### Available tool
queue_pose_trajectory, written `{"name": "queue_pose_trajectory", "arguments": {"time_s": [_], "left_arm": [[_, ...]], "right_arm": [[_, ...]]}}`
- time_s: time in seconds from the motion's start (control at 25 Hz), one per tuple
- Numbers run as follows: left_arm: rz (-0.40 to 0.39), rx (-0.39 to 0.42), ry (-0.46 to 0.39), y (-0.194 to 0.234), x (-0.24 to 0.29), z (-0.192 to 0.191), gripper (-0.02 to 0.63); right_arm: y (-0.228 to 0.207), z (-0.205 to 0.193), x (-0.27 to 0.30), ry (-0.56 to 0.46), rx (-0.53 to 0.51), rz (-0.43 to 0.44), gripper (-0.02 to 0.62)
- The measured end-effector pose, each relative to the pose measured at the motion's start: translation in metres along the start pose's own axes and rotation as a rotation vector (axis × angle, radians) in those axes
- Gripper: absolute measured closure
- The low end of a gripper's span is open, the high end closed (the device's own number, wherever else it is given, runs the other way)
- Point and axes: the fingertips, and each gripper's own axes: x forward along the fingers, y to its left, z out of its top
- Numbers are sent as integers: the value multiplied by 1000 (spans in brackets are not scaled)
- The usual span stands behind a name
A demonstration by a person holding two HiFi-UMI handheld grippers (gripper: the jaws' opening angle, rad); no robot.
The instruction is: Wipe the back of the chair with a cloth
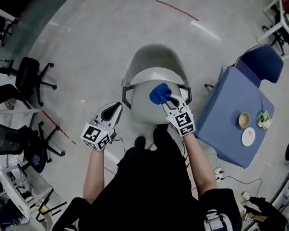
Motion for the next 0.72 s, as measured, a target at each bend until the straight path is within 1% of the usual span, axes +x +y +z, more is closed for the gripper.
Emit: {"name": "queue_pose_trajectory", "arguments": {"time_s": [0.16,0.32,0.56,0.72], "left_arm": [[67,-27,-6,5,15,0,565],[101,-38,2,11,28,-3,565],[102,-61,23,30,45,-10,565],[63,-60,25,50,55,-12,565]], "right_arm": [[-20,-2,26,7,-17,67,518],[-38,-7,53,25,-30,111,519],[-57,-15,94,51,-22,130,518],[-59,-18,123,73,-21,119,518]]}}
